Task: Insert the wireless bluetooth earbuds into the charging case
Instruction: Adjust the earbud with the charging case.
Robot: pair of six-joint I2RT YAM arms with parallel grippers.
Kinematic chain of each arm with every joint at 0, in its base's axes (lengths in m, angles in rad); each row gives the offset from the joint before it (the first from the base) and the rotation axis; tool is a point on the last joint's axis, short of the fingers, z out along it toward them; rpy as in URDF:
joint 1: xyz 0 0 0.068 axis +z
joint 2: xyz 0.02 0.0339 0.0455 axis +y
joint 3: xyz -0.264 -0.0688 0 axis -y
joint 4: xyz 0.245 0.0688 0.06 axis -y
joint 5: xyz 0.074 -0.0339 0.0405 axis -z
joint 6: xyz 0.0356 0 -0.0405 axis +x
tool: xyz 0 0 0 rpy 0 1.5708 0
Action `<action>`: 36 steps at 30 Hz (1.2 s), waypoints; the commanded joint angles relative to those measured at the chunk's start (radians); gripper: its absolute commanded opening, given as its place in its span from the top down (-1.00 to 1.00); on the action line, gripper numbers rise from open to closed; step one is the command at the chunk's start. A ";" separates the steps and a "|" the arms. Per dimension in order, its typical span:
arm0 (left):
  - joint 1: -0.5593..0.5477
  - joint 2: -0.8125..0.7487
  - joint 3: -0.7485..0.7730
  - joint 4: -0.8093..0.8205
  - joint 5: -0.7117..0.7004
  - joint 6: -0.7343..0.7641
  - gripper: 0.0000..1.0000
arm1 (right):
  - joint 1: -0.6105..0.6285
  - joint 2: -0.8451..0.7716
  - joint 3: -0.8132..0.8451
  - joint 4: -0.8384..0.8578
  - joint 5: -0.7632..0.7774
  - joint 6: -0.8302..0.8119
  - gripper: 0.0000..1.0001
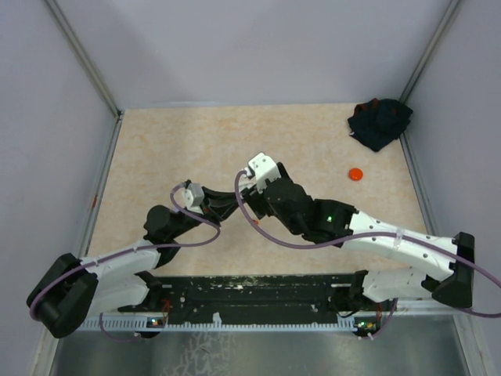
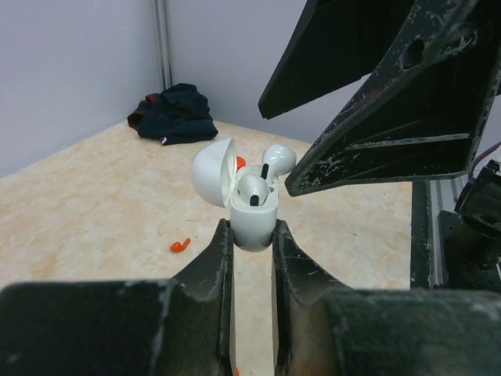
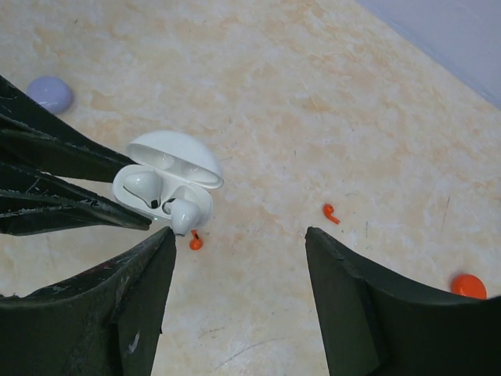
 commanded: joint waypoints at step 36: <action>0.021 -0.084 0.001 -0.110 0.245 0.062 1.00 | -0.343 -0.159 -0.061 0.100 -0.857 0.099 -0.39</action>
